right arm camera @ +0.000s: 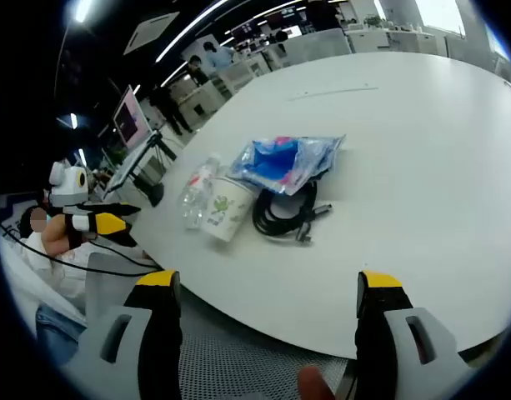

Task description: Arrange the tabletop items into an orderly group along one side of the table until the central work area is clear of visible clutter.

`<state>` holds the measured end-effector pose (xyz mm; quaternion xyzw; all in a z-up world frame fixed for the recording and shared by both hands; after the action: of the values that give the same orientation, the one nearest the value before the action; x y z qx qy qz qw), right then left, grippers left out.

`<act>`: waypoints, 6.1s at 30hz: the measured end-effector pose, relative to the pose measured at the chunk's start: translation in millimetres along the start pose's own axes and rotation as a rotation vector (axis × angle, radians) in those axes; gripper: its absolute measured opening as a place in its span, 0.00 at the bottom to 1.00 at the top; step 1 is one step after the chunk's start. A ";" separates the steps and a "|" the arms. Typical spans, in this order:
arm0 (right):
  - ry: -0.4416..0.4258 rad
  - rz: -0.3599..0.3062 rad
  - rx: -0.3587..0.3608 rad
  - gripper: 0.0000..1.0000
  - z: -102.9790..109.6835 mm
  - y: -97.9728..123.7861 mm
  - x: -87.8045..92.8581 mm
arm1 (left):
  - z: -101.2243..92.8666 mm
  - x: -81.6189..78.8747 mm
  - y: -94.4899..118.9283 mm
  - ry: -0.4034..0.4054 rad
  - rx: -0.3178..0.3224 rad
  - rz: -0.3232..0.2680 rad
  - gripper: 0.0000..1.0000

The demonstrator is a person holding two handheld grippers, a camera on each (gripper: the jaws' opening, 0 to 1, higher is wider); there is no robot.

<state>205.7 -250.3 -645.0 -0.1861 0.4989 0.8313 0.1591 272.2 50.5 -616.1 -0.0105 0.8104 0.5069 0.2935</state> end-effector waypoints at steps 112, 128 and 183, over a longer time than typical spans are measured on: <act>-0.048 0.056 -0.047 0.70 -12.7 -16.7 -18.4 | 15.8 -62.6 -78.3 0.051 -0.007 0.174 0.82; -0.089 0.058 -0.048 0.68 -21.0 -21.8 -14.2 | 27.9 -71.3 -101.0 0.114 -0.048 0.208 0.75; -0.238 -0.016 -0.068 0.60 -15.3 -7.8 -3.6 | 57.4 -52.6 -105.0 0.572 0.024 -0.168 0.36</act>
<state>214.7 -260.7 -655.9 -0.0954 0.4467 0.8626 0.2174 375.4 32.3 -694.2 -0.2164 0.8625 0.4476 0.0943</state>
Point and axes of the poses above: the point that each gripper's makers call its tool centre point, and the gripper's own axes: y roughly backward along the fingers, z roughly to its left, x roughly out of its underside, the point moved 6 cm from there along y, roughly backward along the fingers, and after that the axes turned 10 degrees about z, right-handed, at the moved point
